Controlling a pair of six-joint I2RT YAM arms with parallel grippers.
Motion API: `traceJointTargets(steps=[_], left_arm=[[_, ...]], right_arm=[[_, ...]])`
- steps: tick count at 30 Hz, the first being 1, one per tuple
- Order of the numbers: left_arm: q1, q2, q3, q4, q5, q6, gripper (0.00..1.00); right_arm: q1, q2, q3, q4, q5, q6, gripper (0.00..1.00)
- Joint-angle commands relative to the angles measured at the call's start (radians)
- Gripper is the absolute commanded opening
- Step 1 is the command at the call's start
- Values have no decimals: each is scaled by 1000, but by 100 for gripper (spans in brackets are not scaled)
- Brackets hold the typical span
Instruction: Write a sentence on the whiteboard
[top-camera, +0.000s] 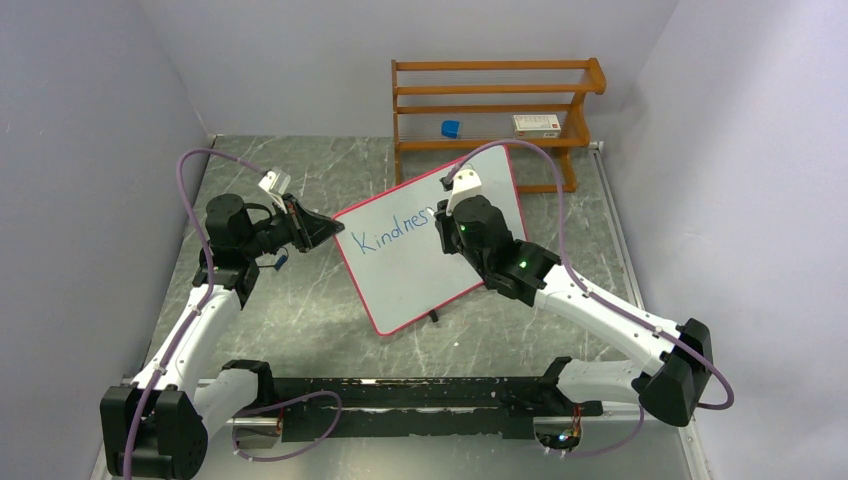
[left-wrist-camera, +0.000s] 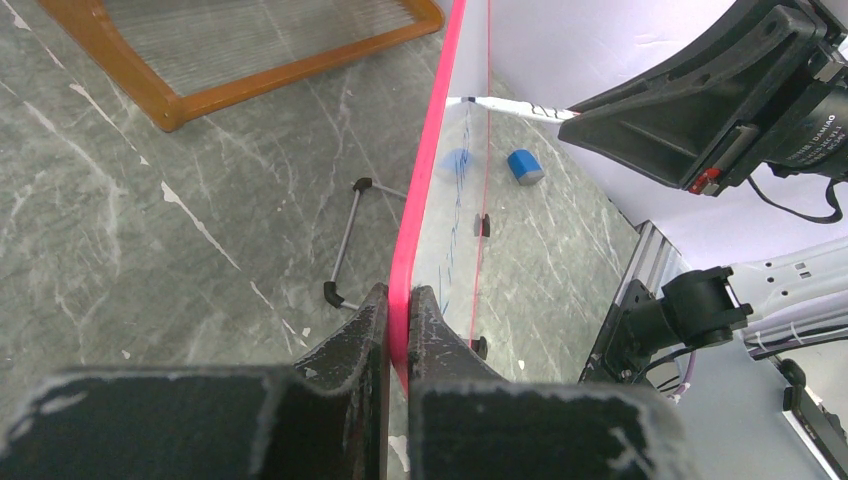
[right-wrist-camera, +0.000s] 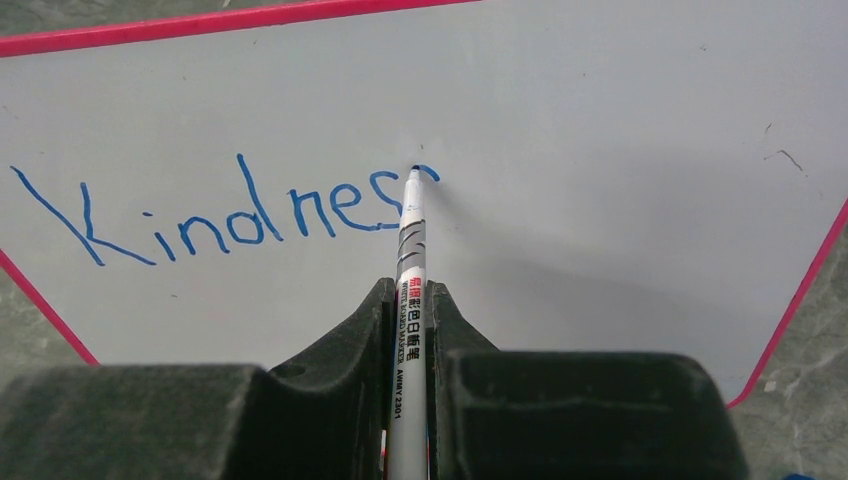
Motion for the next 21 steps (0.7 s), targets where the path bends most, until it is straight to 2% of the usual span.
traceJointTargets(steps=[1, 21], left_arm=[[-3, 16, -3, -59, -29, 55, 5], [-3, 18, -5, -55, -29, 54, 5]], right_arm=[[-8, -15, -4, -31, -26, -1, 0], [-8, -12, -19, -88, 40, 8, 0]])
